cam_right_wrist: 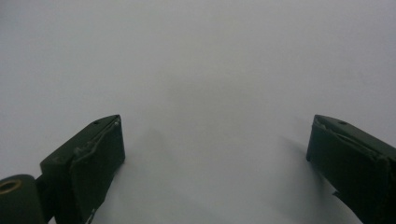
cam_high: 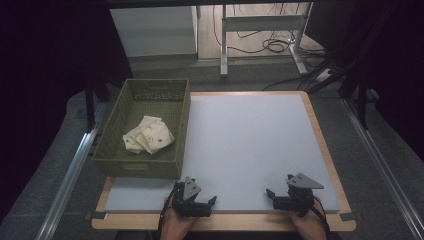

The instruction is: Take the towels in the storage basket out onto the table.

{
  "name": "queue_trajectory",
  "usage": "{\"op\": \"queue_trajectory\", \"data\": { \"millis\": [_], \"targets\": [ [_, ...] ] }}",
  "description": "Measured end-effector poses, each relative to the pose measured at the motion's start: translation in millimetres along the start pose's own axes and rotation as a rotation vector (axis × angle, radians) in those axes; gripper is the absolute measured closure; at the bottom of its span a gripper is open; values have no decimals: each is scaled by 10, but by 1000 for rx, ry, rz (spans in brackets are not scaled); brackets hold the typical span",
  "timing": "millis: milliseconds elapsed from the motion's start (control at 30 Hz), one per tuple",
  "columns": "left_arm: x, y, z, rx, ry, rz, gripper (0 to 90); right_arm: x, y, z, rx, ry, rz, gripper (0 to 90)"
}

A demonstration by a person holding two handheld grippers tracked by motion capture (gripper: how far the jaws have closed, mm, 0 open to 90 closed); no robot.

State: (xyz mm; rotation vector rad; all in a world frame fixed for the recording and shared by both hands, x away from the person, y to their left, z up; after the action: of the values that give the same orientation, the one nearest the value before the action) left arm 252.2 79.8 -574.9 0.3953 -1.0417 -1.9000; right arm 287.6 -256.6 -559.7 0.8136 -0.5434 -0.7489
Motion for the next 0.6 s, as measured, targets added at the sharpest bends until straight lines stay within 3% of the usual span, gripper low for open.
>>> {"op": "queue_trajectory", "data": {
  "millis": [600],
  "targets": [
    [-1, -1, -1, 2, 2, 3, 44, 4, -1, 1, 1, 4, 0, 45]
  ]
}}
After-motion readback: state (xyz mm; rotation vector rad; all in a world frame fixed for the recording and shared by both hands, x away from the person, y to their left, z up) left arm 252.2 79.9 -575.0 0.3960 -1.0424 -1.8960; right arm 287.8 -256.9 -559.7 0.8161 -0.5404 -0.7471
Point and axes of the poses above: each handheld gripper's, and its own axes: z roughly backward along the jaws, y roughly out of its top, x roughly to its right, the point moved 2 cm from there along -z, roughly forward along the jaws, and after that the axes turned 7 degrees about z, right-handed, at the moved point
